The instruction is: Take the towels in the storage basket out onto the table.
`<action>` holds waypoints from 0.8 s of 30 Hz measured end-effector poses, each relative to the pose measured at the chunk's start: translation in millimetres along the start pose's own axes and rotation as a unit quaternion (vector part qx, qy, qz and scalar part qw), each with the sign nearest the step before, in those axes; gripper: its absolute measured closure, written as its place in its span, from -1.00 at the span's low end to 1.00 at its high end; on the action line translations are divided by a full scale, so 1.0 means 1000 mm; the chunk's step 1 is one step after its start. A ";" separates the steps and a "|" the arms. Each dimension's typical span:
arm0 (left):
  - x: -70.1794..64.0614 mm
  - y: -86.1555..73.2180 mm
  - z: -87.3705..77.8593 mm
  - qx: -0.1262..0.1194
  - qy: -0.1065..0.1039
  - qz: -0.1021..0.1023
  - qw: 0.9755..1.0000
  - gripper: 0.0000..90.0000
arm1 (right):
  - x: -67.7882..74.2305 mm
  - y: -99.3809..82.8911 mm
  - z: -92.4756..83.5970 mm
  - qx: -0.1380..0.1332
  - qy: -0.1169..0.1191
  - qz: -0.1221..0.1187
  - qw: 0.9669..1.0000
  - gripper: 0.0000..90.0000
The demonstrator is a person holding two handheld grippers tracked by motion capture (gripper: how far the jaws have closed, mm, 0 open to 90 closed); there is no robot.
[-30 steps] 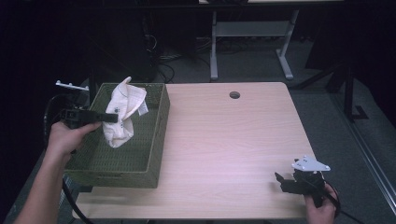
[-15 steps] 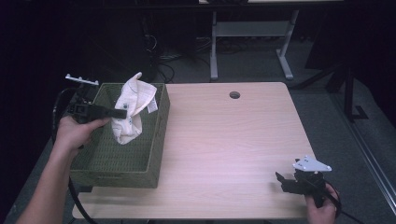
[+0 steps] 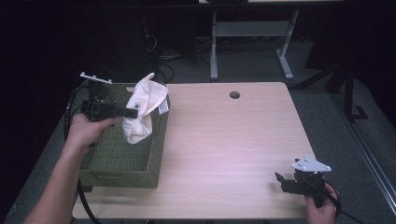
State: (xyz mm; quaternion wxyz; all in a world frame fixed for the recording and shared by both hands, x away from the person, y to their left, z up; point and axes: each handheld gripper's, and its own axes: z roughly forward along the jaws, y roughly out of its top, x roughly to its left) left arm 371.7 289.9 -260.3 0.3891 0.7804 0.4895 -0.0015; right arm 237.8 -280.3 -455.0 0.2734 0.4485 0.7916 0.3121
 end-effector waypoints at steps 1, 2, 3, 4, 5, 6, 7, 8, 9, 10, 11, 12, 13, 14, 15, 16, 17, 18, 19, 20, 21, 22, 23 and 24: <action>-0.001 0.001 0.001 0.000 -0.001 0.001 1.000 0.67 | 0.000 0.000 0.000 0.000 0.000 0.001 1.000 -0.69; -0.002 0.002 0.002 0.000 -0.001 0.002 1.000 0.67 | -0.001 -0.001 -0.001 -0.001 -0.001 0.002 1.000 -0.69; -0.004 0.003 0.003 0.003 -0.003 0.003 1.000 0.67 | -0.001 -0.001 -0.001 -0.001 -0.001 0.002 1.000 -0.69; -0.005 0.003 0.005 0.002 -0.003 0.004 1.000 0.67 | -0.001 -0.001 -0.001 -0.001 -0.001 0.001 1.000 -0.69; -0.006 0.005 0.006 0.004 -0.004 0.008 1.000 0.67 | -0.001 -0.001 -0.001 -0.001 0.000 0.001 1.000 -0.69; -0.008 0.006 0.008 0.004 -0.005 0.006 1.000 0.67 | -0.001 -0.001 -0.001 -0.001 0.000 -0.001 1.000 -0.69; -0.009 0.007 0.010 0.005 -0.007 0.008 1.000 0.67 | -0.001 0.000 -0.001 -0.001 0.000 0.000 1.000 -0.69; -0.011 0.008 0.012 0.006 -0.009 0.010 1.000 0.67 | -0.001 0.000 -0.001 -0.001 0.000 0.000 1.000 -0.69; -0.013 0.009 0.014 0.007 -0.010 0.012 1.000 0.67 | -0.001 0.000 -0.001 -0.001 0.000 0.000 1.000 -0.69; -0.014 0.010 0.016 0.008 -0.011 0.014 1.000 0.67 | -0.001 0.000 -0.001 -0.002 0.000 0.000 1.000 -0.69; -0.016 0.011 0.018 0.010 -0.011 0.016 1.000 0.67 | -0.001 0.000 -0.001 -0.002 0.000 0.000 1.000 -0.69; -0.017 0.012 0.019 0.011 -0.012 0.017 1.000 0.67 | -0.001 0.000 -0.001 -0.003 -0.001 0.000 1.000 -0.69; -0.018 0.013 0.021 0.011 -0.013 0.018 1.000 0.67 | -0.001 -0.001 -0.002 -0.002 -0.001 0.001 1.000 -0.69; -0.019 0.013 0.022 0.012 -0.014 0.018 1.000 0.67 | -0.001 -0.001 -0.002 -0.002 -0.002 0.002 1.000 -0.69; -0.020 0.014 0.024 0.013 -0.014 0.018 1.000 0.67 | -0.002 -0.001 -0.003 -0.004 -0.002 0.003 1.000 -0.69; -0.022 0.015 0.026 0.014 -0.016 0.020 1.000 0.67 | -0.003 -0.001 -0.003 -0.004 -0.003 0.004 1.000 -0.69; -0.022 0.015 0.026 0.014 -0.016 0.020 1.000 0.67 | -0.003 -0.001 -0.003 -0.004 -0.003 0.004 1.000 -0.69; -0.023 0.015 0.027 0.016 -0.016 0.021 1.000 0.67 | -0.003 -0.001 -0.003 -0.005 -0.003 0.004 1.000 -0.69; -0.024 0.016 0.029 0.014 -0.017 0.021 1.000 0.67 | -0.003 -0.001 -0.004 -0.006 -0.003 0.004 1.000 -0.69; -0.025 0.016 0.030 0.014 -0.018 0.020 1.000 0.67 | -0.003 -0.001 -0.004 -0.005 -0.003 0.004 1.000 -0.69; -0.025 0.016 0.031 0.017 -0.019 0.023 0.999 0.67 | -0.003 -0.001 -0.004 -0.005 -0.003 0.004 1.000 -0.69; -0.026 0.017 0.033 0.018 -0.018 0.023 0.999 0.67 | -0.003 -0.001 -0.004 -0.005 -0.003 0.004 1.000 -0.69; -0.027 0.017 0.034 0.016 -0.020 0.024 0.999 0.67 | -0.003 -0.001 -0.004 -0.005 -0.003 0.004 1.000 -0.69; -0.029 0.018 0.037 0.018 -0.022 0.025 0.999 0.67 | -0.003 -0.001 -0.005 -0.007 -0.003 0.003 1.000 -0.69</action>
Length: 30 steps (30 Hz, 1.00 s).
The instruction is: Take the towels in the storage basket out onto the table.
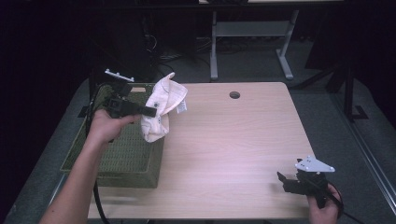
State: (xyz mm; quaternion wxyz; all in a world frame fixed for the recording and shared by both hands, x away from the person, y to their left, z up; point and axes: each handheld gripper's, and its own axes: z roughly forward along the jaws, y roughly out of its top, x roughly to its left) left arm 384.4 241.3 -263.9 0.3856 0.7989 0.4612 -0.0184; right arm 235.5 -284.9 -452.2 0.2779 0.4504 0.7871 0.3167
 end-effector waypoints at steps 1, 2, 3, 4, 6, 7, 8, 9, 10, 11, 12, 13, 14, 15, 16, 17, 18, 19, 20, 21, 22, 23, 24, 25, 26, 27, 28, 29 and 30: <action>0.000 0.000 0.000 0.000 0.000 0.000 1.000 0.67 | 0.000 0.000 0.000 0.000 0.000 0.000 1.000 -0.69; -0.002 0.001 0.003 0.001 -0.002 0.002 1.000 0.67 | 0.000 0.000 0.000 0.000 0.000 0.000 1.000 -0.69; -0.002 0.001 0.003 0.001 -0.002 0.002 1.000 0.67 | 0.000 0.000 0.000 0.000 0.000 0.000 1.000 -0.69; -0.002 0.002 0.004 0.004 -0.003 0.004 1.000 0.67 | 0.000 0.000 0.000 0.001 0.000 0.001 1.000 -0.69; -0.004 0.002 0.007 0.003 -0.005 0.004 1.000 0.67 | 0.000 0.000 0.000 0.001 0.001 0.000 1.000 -0.69; -0.004 0.002 0.008 0.004 -0.005 0.003 1.000 0.67 | 0.000 0.000 0.000 0.001 0.001 0.000 1.000 -0.69; -0.005 0.003 0.010 0.005 -0.006 0.005 1.000 0.67 | 0.001 0.000 0.000 0.001 0.001 0.000 1.000 -0.69; -0.005 0.003 0.011 0.006 -0.007 0.006 1.000 0.67 | 0.001 0.000 0.000 0.001 0.001 0.000 1.000 -0.69; -0.006 0.003 0.013 0.006 -0.008 0.005 1.000 0.67 | 0.001 0.000 0.000 0.000 0.001 0.000 1.000 -0.69; -0.007 0.004 0.014 0.006 -0.008 0.005 1.000 0.67 | 0.001 0.000 0.000 0.000 0.001 0.000 1.000 -0.69; -0.007 0.004 0.016 0.008 -0.009 0.006 1.000 0.67 | 0.001 0.000 0.000 0.000 0.001 0.000 1.000 -0.69; -0.008 0.004 0.017 0.008 -0.010 0.005 1.000 0.67 | 0.000 0.000 0.000 -0.001 0.001 0.000 1.000 -0.69; -0.008 0.004 0.019 0.011 -0.012 0.007 1.000 0.67 | 0.000 0.000 0.000 -0.001 0.001 0.000 1.000 -0.69; -0.008 0.005 0.020 0.011 -0.012 0.007 1.000 0.67 | 0.000 0.000 0.000 -0.001 0.001 0.000 1.000 -0.69; -0.010 0.006 0.023 0.011 -0.014 0.006 1.000 0.67 | 0.000 0.000 0.000 -0.001 0.001 0.000 1.000 -0.69; -0.010 0.006 0.023 0.011 -0.014 0.006 1.000 0.67 | 0.000 0.000 0.000 -0.001 0.001 0.000 1.000 -0.69; -0.010 0.006 0.024 0.012 -0.015 0.008 1.000 0.67 | 0.000 0.000 -0.001 -0.001 0.001 0.000 1.000 -0.69; -0.011 0.006 0.025 0.012 -0.016 0.007 1.000 0.67 | 0.000 0.000 -0.001 -0.002 0.001 -0.001 1.000 -0.69; -0.011 0.007 0.026 0.014 -0.016 0.009 1.000 0.67 | 0.000 0.000 -0.001 -0.002 0.001 -0.001 1.000 -0.69; -0.012 0.007 0.028 0.013 -0.017 0.007 1.000 0.67 | 0.000 0.000 -0.001 -0.002 0.001 -0.001 1.000 -0.69; -0.013 0.007 0.029 0.014 -0.018 0.008 1.000 0.67 | 0.000 0.000 -0.001 -0.002 0.001 -0.001 1.000 -0.69; -0.013 0.007 0.030 0.014 -0.019 0.010 1.000 0.67 | 0.000 0.000 -0.001 -0.002 0.001 -0.001 1.000 -0.69; -0.014 0.008 0.032 0.015 -0.021 0.010 1.000 0.67 | 0.000 0.000 -0.001 -0.001 0.001 -0.001 1.000 -0.69; -0.014 0.008 0.032 0.015 -0.021 0.010 1.000 0.67 | 0.000 0.000 -0.001 -0.001 0.001 -0.001 1.000 -0.69; -0.015 0.008 0.034 0.015 -0.022 0.009 1.000 0.67 | 0.000 0.000 -0.001 -0.002 0.002 -0.001 1.000 -0.69; -0.015 0.008 0.035 0.017 -0.021 0.011 1.000 0.67 | 0.000 0.000 -0.001 -0.001 0.002 -0.001 1.000 -0.69; -0.016 0.009 0.036 0.015 -0.023 0.009 1.000 0.67 | 0.000 0.000 -0.001 0.000 0.002 0.000 1.000 -0.69; -0.016 0.009 0.038 0.017 -0.024 0.010 1.000 0.67 | 0.000 0.000 -0.001 0.000 0.002 0.000 1.000 -0.69; -0.016 0.009 0.039 0.018 -0.024 0.011 0.999 0.67 | 0.000 0.000 -0.001 -0.001 0.003 0.000 1.000 -0.69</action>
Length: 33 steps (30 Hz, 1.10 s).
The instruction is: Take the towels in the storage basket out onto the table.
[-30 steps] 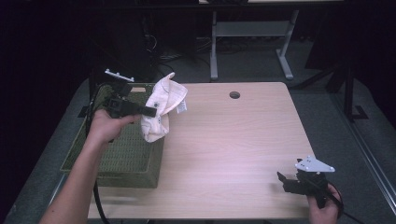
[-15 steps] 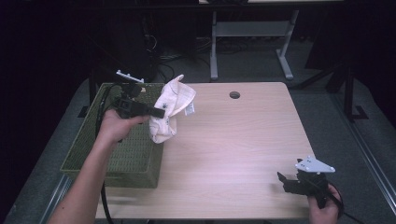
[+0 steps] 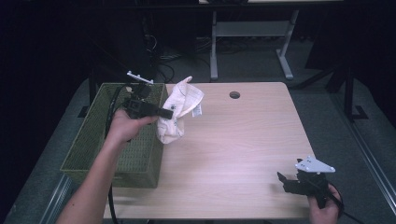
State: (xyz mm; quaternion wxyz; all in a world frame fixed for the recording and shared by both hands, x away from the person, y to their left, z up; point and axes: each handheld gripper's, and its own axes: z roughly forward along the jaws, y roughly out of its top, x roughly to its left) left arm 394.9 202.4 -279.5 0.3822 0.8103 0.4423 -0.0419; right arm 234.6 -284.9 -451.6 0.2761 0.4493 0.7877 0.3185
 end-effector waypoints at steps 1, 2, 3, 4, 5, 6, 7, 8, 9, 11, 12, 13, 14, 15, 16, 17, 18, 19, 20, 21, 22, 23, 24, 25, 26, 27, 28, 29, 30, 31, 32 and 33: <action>-0.001 0.000 0.001 -0.001 -0.001 -0.002 1.000 0.67 | 0.000 0.000 0.000 0.000 0.000 0.000 1.000 -0.69; -0.001 0.001 0.003 -0.001 -0.001 -0.002 1.000 0.67 | 0.000 0.000 0.000 0.000 0.000 0.000 1.000 -0.69; -0.001 0.001 0.004 0.001 -0.001 0.000 1.000 0.67 | 0.000 0.000 0.000 0.000 0.000 0.000 1.000 -0.69; -0.003 0.002 0.006 0.000 -0.003 -0.001 1.000 0.67 | 0.000 0.000 0.000 0.000 0.000 -0.001 1.000 -0.69; -0.003 0.002 0.006 0.000 -0.003 -0.001 1.000 0.67 | -0.001 0.000 0.000 0.000 0.000 -0.001 1.000 -0.69; -0.003 0.002 0.007 0.002 -0.003 0.002 1.000 0.67 | -0.001 0.000 0.000 0.000 0.000 -0.001 1.000 -0.69; -0.004 0.003 0.008 0.001 -0.005 0.001 1.000 0.67 | -0.001 0.000 0.000 0.000 -0.001 -0.001 1.000 -0.69; -0.005 0.004 0.010 0.003 -0.005 0.003 1.000 0.67 | -0.001 0.000 0.000 -0.001 0.000 -0.001 1.000 -0.69; -0.005 0.004 0.010 0.003 -0.005 0.003 1.000 0.67 | -0.001 0.000 0.000 -0.001 0.000 -0.001 1.000 -0.69; -0.007 0.004 0.013 0.004 -0.007 0.004 1.000 0.67 | -0.001 0.000 0.000 -0.001 -0.001 0.000 1.000 -0.69; -0.008 0.005 0.014 0.005 -0.007 0.004 1.000 0.67 | -0.001 0.000 -0.001 -0.001 0.000 -0.001 1.000 -0.69; -0.008 0.005 0.015 0.006 -0.007 0.004 1.000 0.67 | -0.001 0.000 -0.001 -0.001 0.000 -0.001 1.000 -0.69; -0.008 0.006 0.016 0.007 -0.007 0.006 1.000 0.67 | -0.001 0.000 -0.001 -0.001 0.000 -0.001 1.000 -0.69; -0.009 0.006 0.017 0.006 -0.008 0.005 1.000 0.67 | -0.001 0.000 0.000 -0.001 0.000 -0.001 1.000 -0.69; -0.010 0.007 0.020 0.009 -0.008 0.007 1.000 0.67 | -0.001 0.000 0.000 -0.001 0.000 -0.001 1.000 -0.69; -0.010 0.007 0.020 0.009 -0.008 0.007 1.000 0.67 | -0.001 0.000 0.000 -0.001 0.000 -0.001 1.000 -0.69; -0.011 0.007 0.021 0.009 -0.009 0.005 1.000 0.67 | -0.001 0.000 0.000 -0.001 0.001 -0.001 1.000 -0.69; -0.011 0.008 0.022 0.012 -0.008 0.009 1.000 0.67 | -0.001 0.000 0.000 -0.001 0.001 -0.001 1.000 -0.69; -0.011 0.008 0.024 0.012 -0.009 0.007 1.000 0.67 | -0.001 0.000 0.000 0.000 0.001 -0.002 1.000 -0.69; -0.011 0.009 0.025 0.013 -0.010 0.009 1.000 0.67 | -0.001 0.000 0.000 0.000 0.001 -0.002 1.000 -0.69; -0.012 0.010 0.028 0.017 -0.010 0.009 1.000 0.67 | -0.001 0.000 0.000 -0.001 0.001 -0.003 1.000 -0.69; -0.012 0.010 0.028 0.017 -0.010 0.009 1.000 0.67 | -0.001 0.000 0.000 -0.001 0.001 -0.003 1.000 -0.69; -0.013 0.010 0.030 0.017 -0.010 0.009 1.000 0.66 | -0.001 0.000 0.000 -0.001 0.001 -0.002 1.000 -0.69; -0.014 0.011 0.032 0.018 -0.011 0.010 1.000 0.66 | -0.001 0.000 0.000 -0.001 0.001 -0.002 1.000 -0.69; -0.015 0.011 0.034 0.019 -0.012 0.011 1.000 0.66 | -0.001 0.000 0.000 -0.001 0.000 -0.003 1.000 -0.69; -0.016 0.012 0.036 0.019 -0.013 0.012 1.000 0.66 | -0.001 0.000 0.000 -0.001 0.000 -0.003 1.000 -0.69; -0.017 0.012 0.038 0.020 -0.013 0.013 1.000 0.66 | -0.001 0.000 0.000 -0.001 0.000 -0.003 1.000 -0.69; -0.018 0.012 0.039 0.023 -0.013 0.015 1.000 0.66 | -0.001 0.000 0.000 -0.001 0.000 -0.003 1.000 -0.69; -0.019 0.013 0.043 0.023 -0.015 0.015 1.000 0.66 | -0.002 0.000 -0.001 -0.002 0.000 -0.004 1.000 -0.69; -0.019 0.013 0.043 0.023 -0.015 0.015 1.000 0.66 | -0.002 0.000 -0.001 -0.002 0.000 -0.004 1.000 -0.69; -0.020 0.013 0.045 0.026 -0.015 0.016 0.999 0.66 | -0.002 0.000 -0.001 -0.002 0.000 -0.004 1.000 -0.69; -0.020 0.014 0.047 0.028 -0.016 0.019 0.999 0.66 | -0.002 0.000 -0.001 -0.002 0.000 -0.004 1.000 -0.69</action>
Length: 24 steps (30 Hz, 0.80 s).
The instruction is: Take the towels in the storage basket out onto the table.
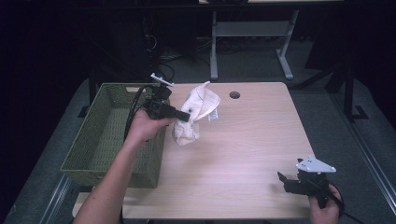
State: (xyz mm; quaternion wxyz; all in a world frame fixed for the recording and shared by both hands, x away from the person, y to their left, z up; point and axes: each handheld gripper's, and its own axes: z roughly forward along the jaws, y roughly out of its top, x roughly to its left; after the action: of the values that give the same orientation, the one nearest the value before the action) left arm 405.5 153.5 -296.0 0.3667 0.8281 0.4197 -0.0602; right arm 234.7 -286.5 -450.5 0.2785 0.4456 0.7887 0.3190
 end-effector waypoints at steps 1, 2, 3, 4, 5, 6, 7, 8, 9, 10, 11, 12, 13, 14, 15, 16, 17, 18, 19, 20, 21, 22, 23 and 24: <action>0.000 0.000 0.002 0.003 0.001 0.001 1.000 0.66 | 0.000 0.000 0.000 0.000 0.000 0.000 1.000 -0.69; -0.001 0.000 0.004 0.005 0.001 0.002 1.000 0.66 | 0.000 0.000 0.000 0.000 0.000 0.000 1.000 -0.69; -0.002 0.000 0.005 0.007 0.001 0.003 1.000 0.66 | 0.000 0.000 0.000 0.001 0.001 0.003 1.000 -0.69; -0.002 0.001 0.007 0.007 0.000 0.003 1.000 0.66 | 0.000 0.000 0.000 0.000 0.001 0.002 1.000 -0.69; -0.003 0.001 0.009 0.008 -0.001 0.003 1.000 0.66 | 0.000 0.000 0.000 0.000 0.000 0.002 1.000 -0.69; -0.003 0.001 0.011 0.008 -0.002 0.002 1.000 0.66 | 0.000 0.000 0.000 0.000 0.000 0.002 1.000 -0.69; -0.003 0.001 0.012 0.010 -0.002 0.004 1.000 0.66 | 0.000 0.000 0.000 0.000 0.000 0.002 1.000 -0.69; -0.003 0.001 0.014 0.011 -0.002 0.004 1.000 0.66 | 0.000 0.000 0.000 0.000 0.000 0.002 1.000 -0.69; -0.004 0.002 0.016 0.012 -0.003 0.004 1.000 0.66 | 0.000 0.000 0.000 0.000 0.000 0.002 1.000 -0.69; -0.004 0.002 0.018 0.011 -0.004 0.003 1.000 0.66 | 0.000 0.000 0.000 0.000 0.001 0.002 1.000 -0.69; -0.005 0.003 0.021 0.013 -0.005 0.004 1.000 0.66 | 0.000 0.000 0.000 0.000 0.001 0.001 1.000 -0.69; -0.005 0.003 0.021 0.013 -0.005 0.004 1.000 0.66 | 0.000 0.000 0.000 0.000 0.001 0.001 1.000 -0.69; -0.007 0.003 0.025 0.013 -0.007 0.003 1.000 0.66 | 0.001 0.000 0.000 0.000 0.001 0.000 1.000 -0.69; -0.007 0.003 0.025 0.013 -0.007 0.003 1.000 0.66 | 0.001 0.000 0.000 0.000 0.001 0.000 1.000 -0.69; -0.008 0.004 0.027 0.013 -0.008 0.005 1.000 0.66 | 0.001 0.000 0.000 0.000 0.001 0.000 1.000 -0.69; -0.008 0.004 0.029 0.015 -0.009 0.006 1.000 0.66 | 0.001 0.001 0.000 0.000 0.001 0.001 1.000 -0.69; -0.009 0.005 0.031 0.014 -0.010 0.004 1.000 0.66 | 0.001 0.000 -0.001 0.000 0.001 0.000 1.000 -0.69; -0.010 0.005 0.032 0.015 -0.010 0.006 1.000 0.66 | 0.001 0.000 -0.001 0.000 0.001 0.000 1.000 -0.69; -0.010 0.006 0.034 0.015 -0.011 0.005 1.000 0.66 | 0.001 0.000 -0.001 0.001 0.001 0.001 1.000 -0.69; -0.011 0.006 0.035 0.015 -0.012 0.005 1.000 0.66 | 0.001 0.000 -0.001 0.001 0.001 0.001 1.000 -0.69; -0.011 0.007 0.038 0.017 -0.014 0.005 1.000 0.66 | 0.000 0.000 -0.001 0.000 0.001 0.001 1.000 -0.69; -0.011 0.007 0.038 0.017 -0.014 0.005 1.000 0.66 | 0.000 0.000 -0.001 0.000 0.001 0.001 1.000 -0.69; -0.011 0.007 0.040 0.017 -0.015 0.005 1.000 0.66 | 0.000 0.000 -0.001 0.000 0.001 0.001 1.000 -0.69; -0.011 0.008 0.041 0.017 -0.015 0.005 1.000 0.66 | 0.000 0.000 -0.001 0.000 0.001 0.001 1.000 -0.69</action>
State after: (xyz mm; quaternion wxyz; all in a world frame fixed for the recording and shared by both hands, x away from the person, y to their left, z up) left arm 412.4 115.9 -317.1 0.3592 0.8351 0.4092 -0.0782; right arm 234.1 -286.4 -449.8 0.2775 0.4457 0.7887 0.3198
